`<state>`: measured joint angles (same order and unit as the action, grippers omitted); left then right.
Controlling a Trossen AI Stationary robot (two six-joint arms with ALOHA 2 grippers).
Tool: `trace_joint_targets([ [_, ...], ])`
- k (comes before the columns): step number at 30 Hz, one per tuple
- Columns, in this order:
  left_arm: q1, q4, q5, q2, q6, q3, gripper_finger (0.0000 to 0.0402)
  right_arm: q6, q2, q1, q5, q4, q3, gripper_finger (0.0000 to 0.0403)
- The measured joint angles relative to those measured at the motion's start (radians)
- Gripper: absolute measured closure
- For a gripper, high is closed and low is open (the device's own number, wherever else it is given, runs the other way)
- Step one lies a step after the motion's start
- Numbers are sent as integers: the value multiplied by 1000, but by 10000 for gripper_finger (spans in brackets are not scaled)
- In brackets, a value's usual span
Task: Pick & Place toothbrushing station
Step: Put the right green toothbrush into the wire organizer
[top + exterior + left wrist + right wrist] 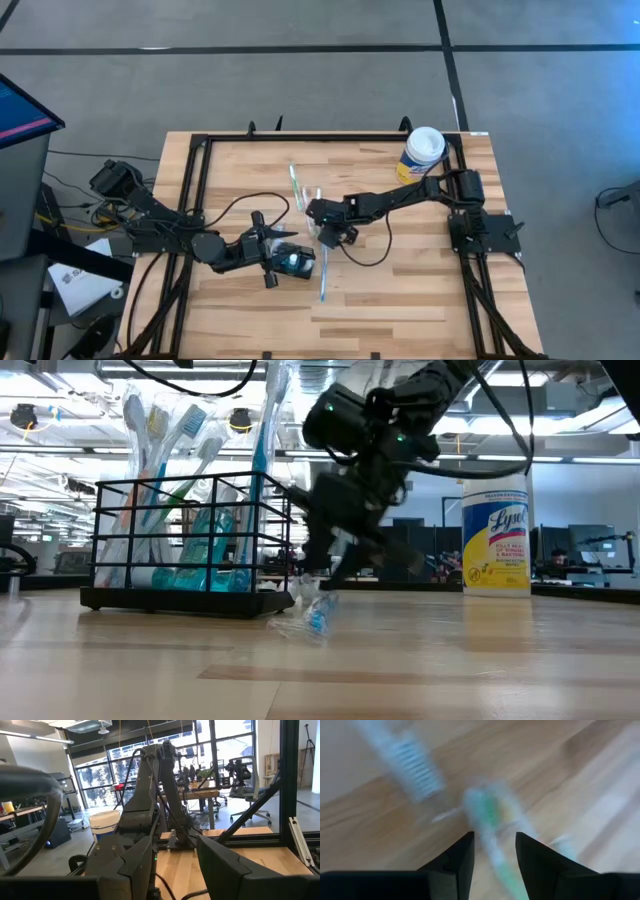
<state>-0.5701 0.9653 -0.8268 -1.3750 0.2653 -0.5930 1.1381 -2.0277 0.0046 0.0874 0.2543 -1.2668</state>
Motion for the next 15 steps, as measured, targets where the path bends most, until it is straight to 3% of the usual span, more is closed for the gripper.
trace_joint_targets([
  [8,0,-4,-3,0,0,0,252,43,-50,16,38,-69,-6,277],
  [15,0,-5,-3,0,0,0,252,40,-55,16,49,-72,-4,358],
])
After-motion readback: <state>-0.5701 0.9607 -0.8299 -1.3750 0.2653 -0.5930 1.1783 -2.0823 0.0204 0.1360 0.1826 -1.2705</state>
